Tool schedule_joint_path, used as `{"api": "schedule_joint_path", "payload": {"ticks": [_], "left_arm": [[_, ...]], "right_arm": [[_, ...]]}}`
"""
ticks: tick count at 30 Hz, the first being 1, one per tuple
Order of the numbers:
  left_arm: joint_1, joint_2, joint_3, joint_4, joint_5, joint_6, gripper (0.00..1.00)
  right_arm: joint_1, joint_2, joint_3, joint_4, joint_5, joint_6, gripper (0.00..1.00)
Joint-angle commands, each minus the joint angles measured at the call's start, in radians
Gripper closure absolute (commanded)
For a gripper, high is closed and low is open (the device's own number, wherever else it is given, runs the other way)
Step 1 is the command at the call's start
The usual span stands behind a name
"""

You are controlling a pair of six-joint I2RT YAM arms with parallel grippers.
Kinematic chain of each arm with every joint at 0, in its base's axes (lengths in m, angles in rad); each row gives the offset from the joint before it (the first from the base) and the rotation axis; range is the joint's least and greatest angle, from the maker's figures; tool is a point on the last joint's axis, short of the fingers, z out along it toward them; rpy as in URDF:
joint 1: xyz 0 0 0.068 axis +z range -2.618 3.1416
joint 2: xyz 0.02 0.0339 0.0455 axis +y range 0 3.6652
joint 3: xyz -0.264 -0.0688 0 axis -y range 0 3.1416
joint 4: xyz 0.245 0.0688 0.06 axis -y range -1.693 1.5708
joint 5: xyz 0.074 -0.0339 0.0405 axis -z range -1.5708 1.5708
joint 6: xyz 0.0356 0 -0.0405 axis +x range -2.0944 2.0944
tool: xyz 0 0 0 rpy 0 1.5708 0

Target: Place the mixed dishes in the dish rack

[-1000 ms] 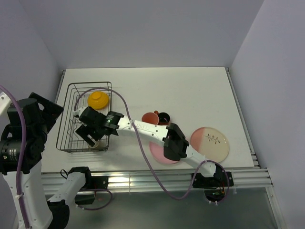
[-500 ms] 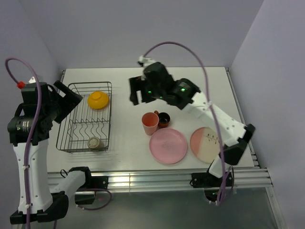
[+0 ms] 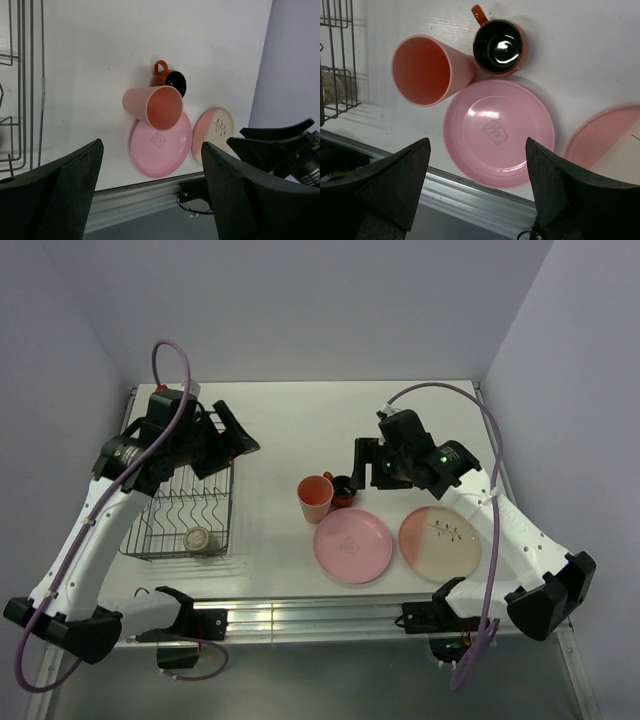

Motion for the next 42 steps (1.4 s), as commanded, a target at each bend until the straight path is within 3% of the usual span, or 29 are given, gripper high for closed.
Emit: {"api": "schedule_joint_path", "payload": {"ticks": [1,4,17,35,42], "left_arm": [[-0.053,0.043,0.031,0.049,-0.034,-0.029,0.14],[-0.084,0.067,0.045,0.052,-0.037,-0.035,0.14],[-0.094,0.012,0.024,0.065,0.010,-0.030,0.14],[-0.093,-0.046,0.017,0.022,-0.005,-0.034,0.13],[-0.094,-0.068,0.019,0.002,-0.016,-0.035,0.12]], "right_arm": [[-0.071,-0.002,-0.013,0.021,-0.060,0.021,0.16],[-0.147,0.067,-0.034,0.034,-0.129,0.018,0.19],[-0.155,0.411,0.001,0.166,-0.089,-0.031,0.32],[-0.149,0.618,0.073,0.194,-0.116,0.006,0.43],[-0.145,0.669,0.104,0.179,-0.082,0.014,0.57]]}}
